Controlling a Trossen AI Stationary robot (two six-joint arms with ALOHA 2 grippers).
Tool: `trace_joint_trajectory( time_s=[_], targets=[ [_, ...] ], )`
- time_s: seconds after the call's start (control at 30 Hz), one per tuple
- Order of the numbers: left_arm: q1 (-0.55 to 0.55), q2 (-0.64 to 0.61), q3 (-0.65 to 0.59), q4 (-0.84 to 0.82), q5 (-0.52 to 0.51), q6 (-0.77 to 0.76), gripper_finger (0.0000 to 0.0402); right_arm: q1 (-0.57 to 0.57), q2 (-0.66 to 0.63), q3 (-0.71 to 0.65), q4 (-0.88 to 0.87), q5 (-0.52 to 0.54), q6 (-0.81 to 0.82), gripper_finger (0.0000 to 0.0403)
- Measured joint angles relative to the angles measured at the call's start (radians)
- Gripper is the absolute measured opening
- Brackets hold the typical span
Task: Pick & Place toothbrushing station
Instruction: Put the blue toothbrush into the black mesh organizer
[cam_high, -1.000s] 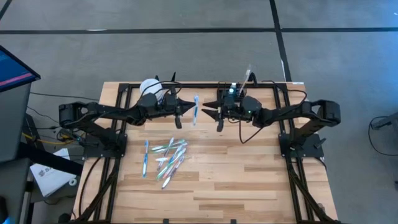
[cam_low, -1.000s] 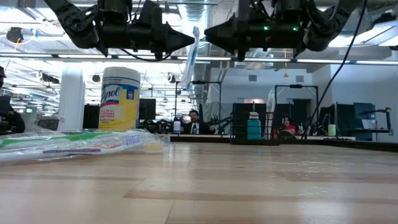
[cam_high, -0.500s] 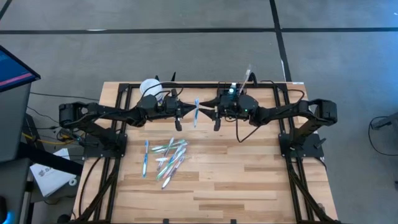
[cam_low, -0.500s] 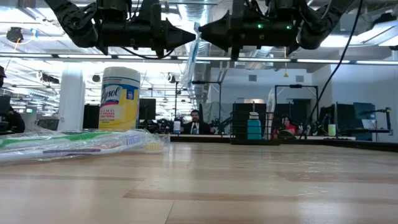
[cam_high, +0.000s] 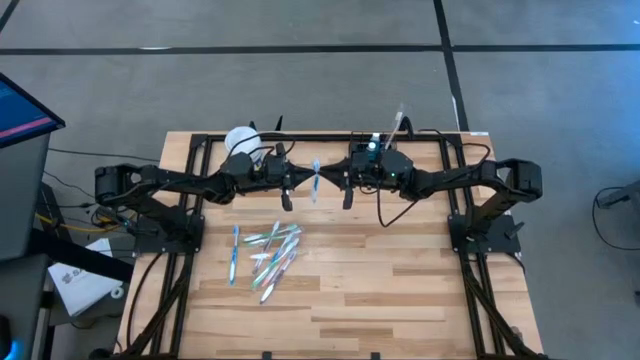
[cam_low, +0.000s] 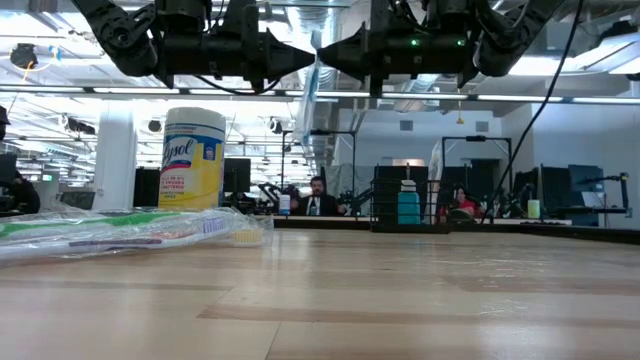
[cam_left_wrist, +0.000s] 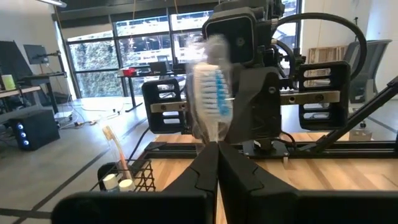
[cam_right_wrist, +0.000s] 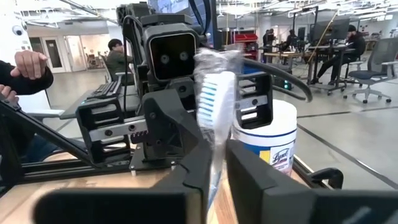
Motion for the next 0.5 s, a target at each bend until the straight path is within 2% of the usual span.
trace_joint_trajectory(
  time_s=[0.1, 0.5],
  targets=[
    [0.000, 0.000, 0.000, 0.000, -0.001, 0.000, 0.0000, -0.006, 0.000, 0.000, -0.003, 0.001, -0.002, 0.0007],
    [0.001, 0.000, 0.000, -0.001, -0.015, 0.000, 0.0001, -0.029, 0.000, 0.000, -0.015, 0.023, 0.011, 0.0000]
  ],
)
